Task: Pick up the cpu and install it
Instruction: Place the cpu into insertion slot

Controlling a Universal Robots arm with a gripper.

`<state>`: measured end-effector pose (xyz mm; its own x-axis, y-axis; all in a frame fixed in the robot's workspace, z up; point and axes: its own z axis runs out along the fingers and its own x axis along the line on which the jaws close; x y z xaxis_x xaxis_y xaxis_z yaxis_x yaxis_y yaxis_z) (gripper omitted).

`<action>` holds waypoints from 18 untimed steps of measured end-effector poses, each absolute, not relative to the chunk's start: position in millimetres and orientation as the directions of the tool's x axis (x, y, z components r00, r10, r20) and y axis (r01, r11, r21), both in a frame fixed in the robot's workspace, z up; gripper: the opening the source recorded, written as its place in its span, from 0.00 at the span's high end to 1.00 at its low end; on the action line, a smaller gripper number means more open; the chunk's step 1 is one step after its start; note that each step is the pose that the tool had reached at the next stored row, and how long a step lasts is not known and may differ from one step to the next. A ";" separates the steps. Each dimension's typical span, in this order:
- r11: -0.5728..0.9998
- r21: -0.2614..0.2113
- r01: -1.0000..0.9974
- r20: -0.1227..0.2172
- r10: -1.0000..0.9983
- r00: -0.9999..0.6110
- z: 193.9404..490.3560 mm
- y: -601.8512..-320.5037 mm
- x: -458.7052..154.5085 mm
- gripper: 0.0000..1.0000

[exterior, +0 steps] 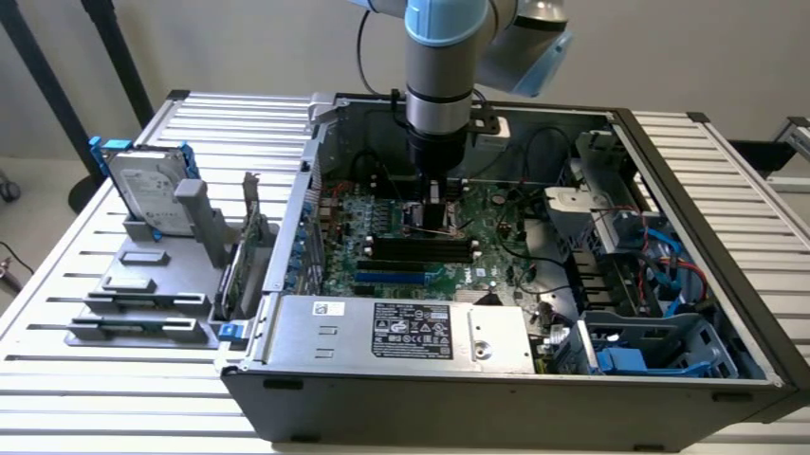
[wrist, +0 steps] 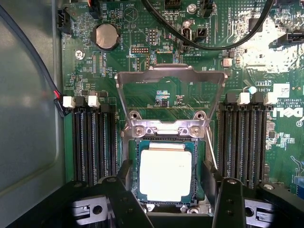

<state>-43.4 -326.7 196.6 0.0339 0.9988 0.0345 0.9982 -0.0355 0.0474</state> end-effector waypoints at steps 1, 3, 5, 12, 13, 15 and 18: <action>-0.035 0.047 0.998 0.034 0.999 0.034 196.6 -326.7 -43.5 0.31; -0.035 0.047 0.998 0.033 0.999 0.034 196.6 -326.7 -43.5 0.31; -0.035 0.047 0.998 0.033 0.999 0.034 196.8 -326.7 -43.5 0.31; -0.035 0.046 0.998 0.032 0.999 0.034 198.0 -326.5 -43.5 0.31; -0.035 0.045 0.998 0.032 0.999 0.034 198.1 -326.5 -43.5 0.31; -0.035 0.044 0.998 0.030 0.999 0.034 198.1 -326.3 -43.5 0.31; -0.035 0.044 0.998 0.027 0.999 0.034 198.1 -325.2 -43.6 0.31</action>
<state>-43.6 -325.2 198.1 0.0336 0.9991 0.0268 0.9984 -0.0348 0.0437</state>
